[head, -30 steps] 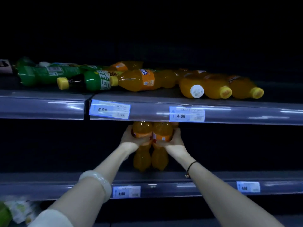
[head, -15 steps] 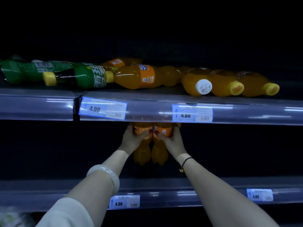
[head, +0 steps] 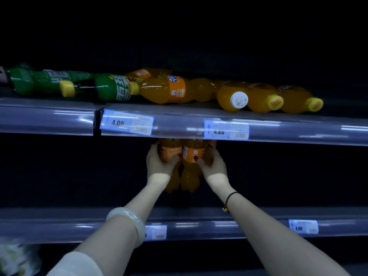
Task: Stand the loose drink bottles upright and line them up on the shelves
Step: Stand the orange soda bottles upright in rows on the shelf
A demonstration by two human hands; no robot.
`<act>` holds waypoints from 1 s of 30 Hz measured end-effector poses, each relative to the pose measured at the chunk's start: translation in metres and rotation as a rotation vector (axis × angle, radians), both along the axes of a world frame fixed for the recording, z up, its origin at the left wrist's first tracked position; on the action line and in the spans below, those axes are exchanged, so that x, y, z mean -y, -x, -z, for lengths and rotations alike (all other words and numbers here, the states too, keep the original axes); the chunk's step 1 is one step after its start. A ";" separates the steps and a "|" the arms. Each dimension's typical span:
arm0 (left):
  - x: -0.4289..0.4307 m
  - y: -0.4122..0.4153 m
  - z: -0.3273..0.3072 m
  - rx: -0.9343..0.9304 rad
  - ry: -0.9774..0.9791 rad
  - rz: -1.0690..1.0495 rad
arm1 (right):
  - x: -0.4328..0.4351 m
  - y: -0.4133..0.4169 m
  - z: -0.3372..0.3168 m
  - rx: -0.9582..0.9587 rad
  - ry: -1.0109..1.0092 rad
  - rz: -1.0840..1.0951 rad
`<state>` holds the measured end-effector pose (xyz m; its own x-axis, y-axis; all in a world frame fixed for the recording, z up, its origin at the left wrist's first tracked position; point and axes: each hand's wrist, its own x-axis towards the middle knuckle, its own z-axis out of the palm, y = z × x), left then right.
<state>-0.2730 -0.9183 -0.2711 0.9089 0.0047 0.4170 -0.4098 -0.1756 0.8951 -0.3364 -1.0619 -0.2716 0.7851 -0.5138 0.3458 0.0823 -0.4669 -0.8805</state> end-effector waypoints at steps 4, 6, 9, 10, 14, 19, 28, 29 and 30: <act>-0.006 0.054 -0.009 0.146 -0.051 0.030 | -0.014 0.042 -0.006 0.103 0.138 -0.021; -0.008 0.084 -0.017 0.194 -0.047 0.120 | -0.023 0.067 -0.012 0.154 0.203 -0.043; -0.016 0.128 -0.038 0.248 -0.079 0.190 | -0.037 0.106 -0.035 0.232 0.233 -0.071; -0.019 0.141 -0.049 0.270 -0.085 0.207 | -0.040 0.118 -0.046 0.260 0.232 -0.073; -0.017 0.166 -0.107 0.336 -0.050 0.198 | -0.044 0.141 -0.109 0.353 0.225 -0.045; -0.005 0.147 -0.177 0.249 -0.132 0.242 | -0.032 0.128 -0.185 0.198 0.324 0.063; 0.007 0.104 -0.197 0.130 -0.352 0.388 | -0.014 0.102 -0.197 0.034 0.435 0.139; 0.009 0.100 -0.200 0.139 -0.354 0.393 | -0.015 0.102 -0.203 0.096 0.460 0.138; 0.012 0.096 -0.202 0.156 -0.349 0.402 | -0.015 0.101 -0.210 0.142 0.494 0.130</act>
<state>-0.3685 -0.9305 -0.0687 0.7376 -0.4927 0.4617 -0.6292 -0.2534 0.7348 -0.4370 -1.0467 -0.0617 0.6536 -0.3526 0.6696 0.0985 -0.8376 -0.5373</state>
